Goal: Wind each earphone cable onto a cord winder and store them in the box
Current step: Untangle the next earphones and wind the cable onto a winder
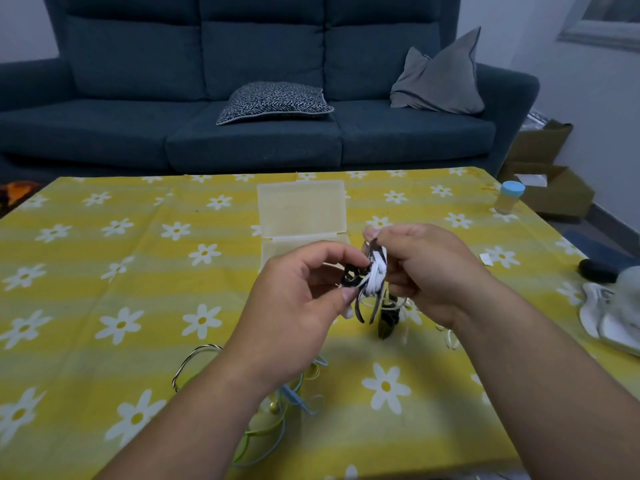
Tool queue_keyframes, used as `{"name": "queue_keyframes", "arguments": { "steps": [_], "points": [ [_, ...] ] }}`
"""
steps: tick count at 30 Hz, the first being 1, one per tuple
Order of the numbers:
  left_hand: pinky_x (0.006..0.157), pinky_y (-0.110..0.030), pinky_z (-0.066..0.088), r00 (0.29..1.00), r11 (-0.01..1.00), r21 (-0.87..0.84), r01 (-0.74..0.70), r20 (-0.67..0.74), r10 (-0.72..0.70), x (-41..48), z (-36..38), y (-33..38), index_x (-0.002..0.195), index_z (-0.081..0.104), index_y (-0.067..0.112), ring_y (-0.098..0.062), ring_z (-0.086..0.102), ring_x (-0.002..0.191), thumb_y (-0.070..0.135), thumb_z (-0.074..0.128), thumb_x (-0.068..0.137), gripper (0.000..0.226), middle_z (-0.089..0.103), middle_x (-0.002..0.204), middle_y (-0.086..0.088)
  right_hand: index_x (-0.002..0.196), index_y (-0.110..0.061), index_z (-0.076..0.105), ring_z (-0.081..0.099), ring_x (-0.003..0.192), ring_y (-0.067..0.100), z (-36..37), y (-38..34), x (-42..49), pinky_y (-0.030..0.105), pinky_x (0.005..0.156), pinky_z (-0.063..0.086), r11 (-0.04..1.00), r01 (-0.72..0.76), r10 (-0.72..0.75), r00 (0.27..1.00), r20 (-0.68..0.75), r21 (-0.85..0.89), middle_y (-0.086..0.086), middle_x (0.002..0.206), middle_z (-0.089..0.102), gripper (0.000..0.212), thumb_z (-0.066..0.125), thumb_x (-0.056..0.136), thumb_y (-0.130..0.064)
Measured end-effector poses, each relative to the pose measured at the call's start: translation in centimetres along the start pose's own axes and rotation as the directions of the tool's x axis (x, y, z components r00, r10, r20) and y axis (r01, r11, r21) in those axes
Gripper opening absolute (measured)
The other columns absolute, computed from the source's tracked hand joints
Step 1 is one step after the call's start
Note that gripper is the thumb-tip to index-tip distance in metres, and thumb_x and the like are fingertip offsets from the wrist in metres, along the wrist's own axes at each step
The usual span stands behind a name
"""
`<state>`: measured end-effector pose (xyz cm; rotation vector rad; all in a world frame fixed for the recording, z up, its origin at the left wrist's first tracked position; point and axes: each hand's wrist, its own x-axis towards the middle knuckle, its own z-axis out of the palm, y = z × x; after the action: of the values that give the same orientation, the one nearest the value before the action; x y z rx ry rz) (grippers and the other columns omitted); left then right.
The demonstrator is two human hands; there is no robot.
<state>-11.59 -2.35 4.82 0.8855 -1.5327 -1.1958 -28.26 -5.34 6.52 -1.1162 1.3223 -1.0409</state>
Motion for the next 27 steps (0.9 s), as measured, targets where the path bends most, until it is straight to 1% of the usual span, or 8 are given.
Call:
{"name": "queue_keyframes", "arguments": {
  "steps": [1,3,5,7,11,15,21,27],
  "points": [
    [0.069,-0.033,0.054,1.000,1.000,-0.016,0.001,-0.003,-0.001,0.0,0.0,0.0,0.097,0.071,0.015,-0.030,0.063,0.071,-0.019,0.060,0.083,0.037,0.073,0.087,-0.008,0.084,-0.007,0.063,0.015,0.050,0.015,0.0,0.2,0.0,0.030,0.051,0.010,0.998,-0.045,0.044,0.998,0.038,0.034,-0.001,0.053,0.027,0.013,0.056,0.094,-0.010],
    [0.067,-0.030,0.054,1.000,0.999,-0.039,0.002,-0.027,-0.003,0.1,-0.1,0.1,0.095,0.071,0.016,-0.024,0.063,0.070,-0.020,0.060,0.083,0.040,0.073,0.087,-0.008,0.073,-0.009,0.063,0.015,0.049,0.013,0.1,0.6,0.0,0.029,0.051,0.009,0.992,-0.123,0.119,0.987,0.112,0.031,0.000,0.054,0.028,0.023,0.052,0.092,-0.004],
    [0.067,-0.028,0.054,0.997,0.999,-0.037,-0.002,-0.076,-0.001,0.2,-0.1,-0.1,0.094,0.072,0.019,-0.022,0.065,0.072,-0.019,0.061,0.082,0.041,0.074,0.088,-0.008,0.056,-0.016,0.060,0.017,0.047,0.012,0.7,1.0,-0.2,0.028,0.050,0.009,0.985,-0.175,0.173,0.970,0.174,-0.001,0.000,0.053,0.031,0.039,0.052,0.092,-0.005],
    [0.069,-0.027,0.055,0.988,1.000,-0.003,-0.002,-0.152,0.002,0.4,-0.2,-0.2,0.095,0.072,0.020,-0.020,0.068,0.074,-0.017,0.063,0.082,0.040,0.075,0.086,-0.005,0.057,-0.018,0.062,0.017,0.047,0.011,1.3,1.4,-0.3,0.027,0.047,0.009,0.981,-0.193,0.195,0.953,0.233,-0.033,-0.001,0.053,0.031,0.040,0.051,0.096,-0.011],
    [0.064,-0.017,0.051,0.944,0.995,0.090,0.039,-0.329,-0.007,0.7,-0.8,-0.5,0.094,0.070,0.025,-0.016,0.068,0.070,-0.009,0.067,0.084,0.035,0.075,0.081,-0.001,0.080,-0.010,0.063,0.021,0.045,0.010,1.7,1.8,-0.4,0.022,0.042,0.015,0.978,-0.166,0.196,0.935,0.296,-0.124,-0.001,0.056,0.031,0.035,0.041,0.104,-0.022],
    [0.060,-0.013,0.048,0.906,0.987,0.132,0.090,-0.422,-0.026,1.0,-1.5,-1.1,0.095,0.070,0.027,-0.012,0.068,0.067,-0.006,0.068,0.085,0.034,0.075,0.080,-0.001,0.080,-0.011,0.064,0.023,0.046,0.010,1.9,1.6,-1.1,0.019,0.041,0.021,0.978,-0.104,0.168,0.906,0.388,-0.180,-0.001,0.055,0.034,0.036,0.042,0.105,-0.023],
    [0.063,-0.018,0.049,0.905,0.961,0.253,0.110,-0.425,0.008,1.2,-2.1,-1.6,0.100,0.069,0.027,-0.012,0.068,0.070,-0.002,0.067,0.086,0.032,0.074,0.083,0.003,0.077,-0.010,0.066,0.020,0.046,0.011,1.3,0.4,-1.6,0.021,0.044,0.018,0.990,-0.019,0.076,0.910,0.408,-0.142,0.000,0.054,0.031,0.035,0.047,0.103,-0.024],
    [0.063,-0.020,0.049,0.900,0.951,0.291,0.109,-0.436,0.030,1.2,-1.9,-1.8,0.099,0.068,0.029,-0.013,0.068,0.072,0.001,0.068,0.087,0.031,0.074,0.083,0.005,0.079,-0.007,0.068,0.021,0.047,0.011,1.0,-0.2,-2.1,0.020,0.043,0.019,0.982,0.012,0.078,0.884,0.461,-0.190,-0.001,0.053,0.031,0.032,0.050,0.101,-0.023]
  ]
}}
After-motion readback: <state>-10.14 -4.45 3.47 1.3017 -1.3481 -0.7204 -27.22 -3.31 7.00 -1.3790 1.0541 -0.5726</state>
